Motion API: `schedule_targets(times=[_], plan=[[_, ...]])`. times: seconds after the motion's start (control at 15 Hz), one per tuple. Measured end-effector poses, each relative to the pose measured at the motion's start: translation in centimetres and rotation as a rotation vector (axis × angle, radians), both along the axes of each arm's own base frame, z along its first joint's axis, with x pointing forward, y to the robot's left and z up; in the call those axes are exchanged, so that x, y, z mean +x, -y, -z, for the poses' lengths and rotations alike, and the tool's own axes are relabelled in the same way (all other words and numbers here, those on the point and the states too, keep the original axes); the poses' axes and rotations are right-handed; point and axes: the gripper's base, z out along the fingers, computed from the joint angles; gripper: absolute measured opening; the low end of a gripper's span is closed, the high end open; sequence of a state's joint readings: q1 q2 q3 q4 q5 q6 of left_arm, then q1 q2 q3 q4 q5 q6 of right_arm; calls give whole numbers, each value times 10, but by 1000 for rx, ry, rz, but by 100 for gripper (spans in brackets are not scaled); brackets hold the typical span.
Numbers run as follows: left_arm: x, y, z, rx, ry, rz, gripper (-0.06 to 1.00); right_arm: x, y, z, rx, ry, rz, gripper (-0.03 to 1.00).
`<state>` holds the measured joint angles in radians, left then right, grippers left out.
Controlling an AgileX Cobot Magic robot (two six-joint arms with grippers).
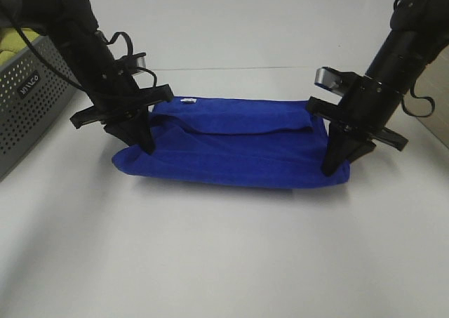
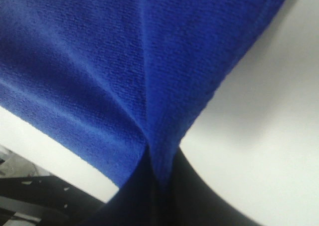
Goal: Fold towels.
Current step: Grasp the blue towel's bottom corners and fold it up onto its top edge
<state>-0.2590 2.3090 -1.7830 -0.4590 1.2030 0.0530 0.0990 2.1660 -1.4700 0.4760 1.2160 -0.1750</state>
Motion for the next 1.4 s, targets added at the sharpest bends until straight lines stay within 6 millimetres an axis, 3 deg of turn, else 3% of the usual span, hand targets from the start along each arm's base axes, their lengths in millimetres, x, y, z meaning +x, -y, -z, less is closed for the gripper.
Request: schedule_targets(times=[0.2,0.4,0.6,0.8,1.13,1.27,1.4], plan=[[-32,22,-13,86,-13,73,4,-52,6,4,-11,-87,-14,2],[-75,14,-4,143,-129,72,4,-77,8,12,-9,-136,-22,2],[-91,10,4,141,-176,52,4,-80,8,14,-6,-120,-28,2],[-81,15,-2,91,-86,-2,4,-62,7,5,-12,-11,-10,2],[-41,22,-36,0,127,-90,4,-5,3,-41,0,262,6,2],[-22,13,-37,-19,151,-143,4,17,0,-41,5,296,6,2],[-2,10,-25,-28,182,-165,4,36,-1,-27,-8,292,13,2]])
